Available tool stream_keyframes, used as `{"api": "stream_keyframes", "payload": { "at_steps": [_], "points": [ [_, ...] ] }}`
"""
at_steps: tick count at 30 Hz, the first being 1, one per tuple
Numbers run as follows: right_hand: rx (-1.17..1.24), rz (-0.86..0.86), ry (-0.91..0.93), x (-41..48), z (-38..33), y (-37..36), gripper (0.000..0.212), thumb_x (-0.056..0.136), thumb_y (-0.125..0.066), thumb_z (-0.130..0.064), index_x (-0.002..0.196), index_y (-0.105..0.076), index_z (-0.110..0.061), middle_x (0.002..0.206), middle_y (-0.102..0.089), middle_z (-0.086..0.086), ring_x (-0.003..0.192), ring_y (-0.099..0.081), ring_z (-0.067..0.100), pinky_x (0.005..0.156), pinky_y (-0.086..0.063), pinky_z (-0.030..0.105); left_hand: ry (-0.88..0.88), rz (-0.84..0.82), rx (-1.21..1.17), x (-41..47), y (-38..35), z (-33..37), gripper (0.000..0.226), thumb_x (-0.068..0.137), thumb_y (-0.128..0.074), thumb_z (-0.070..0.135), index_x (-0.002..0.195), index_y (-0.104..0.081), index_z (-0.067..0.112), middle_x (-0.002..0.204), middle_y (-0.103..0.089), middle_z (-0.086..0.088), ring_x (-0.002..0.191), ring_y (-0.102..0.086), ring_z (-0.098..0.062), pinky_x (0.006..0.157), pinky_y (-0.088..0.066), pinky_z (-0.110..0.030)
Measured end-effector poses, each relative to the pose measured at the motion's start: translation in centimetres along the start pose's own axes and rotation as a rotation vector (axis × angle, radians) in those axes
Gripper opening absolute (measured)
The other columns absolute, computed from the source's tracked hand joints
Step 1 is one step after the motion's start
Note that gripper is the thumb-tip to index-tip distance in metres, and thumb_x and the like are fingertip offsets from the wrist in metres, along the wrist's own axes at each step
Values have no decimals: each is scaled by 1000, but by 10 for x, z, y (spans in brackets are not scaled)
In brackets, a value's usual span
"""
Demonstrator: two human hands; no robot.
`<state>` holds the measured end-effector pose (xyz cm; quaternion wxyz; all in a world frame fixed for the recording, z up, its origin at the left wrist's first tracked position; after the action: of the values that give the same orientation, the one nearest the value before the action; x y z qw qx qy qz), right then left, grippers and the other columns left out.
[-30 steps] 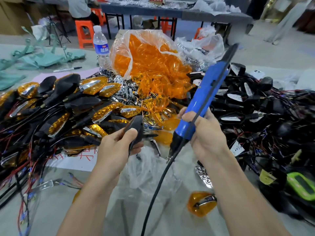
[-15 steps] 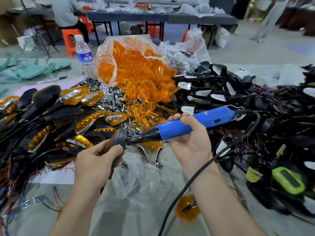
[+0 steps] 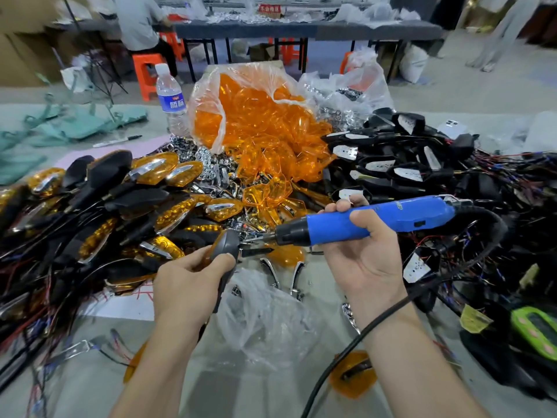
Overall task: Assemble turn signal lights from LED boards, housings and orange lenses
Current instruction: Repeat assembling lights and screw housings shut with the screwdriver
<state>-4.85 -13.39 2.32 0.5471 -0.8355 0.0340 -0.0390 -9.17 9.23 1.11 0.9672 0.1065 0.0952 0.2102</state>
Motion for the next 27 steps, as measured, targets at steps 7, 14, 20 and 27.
{"api": "stream_keyframes", "payload": {
  "at_steps": [7, 14, 20, 27],
  "points": [
    [-15, -100, -14, 1, 3, -1, 23, 76, -48, 6, 88, -54, -14, 80, -57, 7, 78, -59, 25, 96, -54, 46, -34, -6, 20, 0, -4, 0, 19, 48, -67, 59, 63, -67, 70, 67, -76, 13, 74, -76, -18, 62, -60, -41],
    [-25, -79, -6, -1, 5, 1, 23, 76, -49, 6, 87, -54, -14, 80, -56, 6, 80, -56, 24, 109, -43, 49, -28, -19, -32, 1, -4, -3, 26, 69, -80, 37, 62, -73, 61, 67, -77, 6, 72, -77, -26, 64, -64, -41],
    [-130, -264, 44, -7, 9, -5, 30, 72, -51, 11, 90, -52, -12, 82, -59, 6, 84, -57, 24, 99, -50, 43, -8, -56, -68, 3, -10, -7, 14, 76, -81, 35, 67, -79, 46, 68, -77, -2, 66, -77, -27, 60, -64, -39],
    [-189, -537, -53, -11, 23, -6, 35, 66, -73, 13, 87, -61, -12, 84, -63, 8, 89, -55, 26, 102, -40, 43, 64, -60, -3, 15, 3, -16, 7, 81, -82, 28, 75, -84, 29, 68, -77, -1, 61, -77, -22, 58, -58, -33]
  ]
}}
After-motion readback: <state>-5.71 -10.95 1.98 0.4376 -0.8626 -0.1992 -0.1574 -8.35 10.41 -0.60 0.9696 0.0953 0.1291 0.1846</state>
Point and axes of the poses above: each hand's wrist, its own x-axis towards the middle knuckle, its own y-axis out of the back of the hand, z = x × y, the point moved 2 cm from there along x, towards the middle knuckle
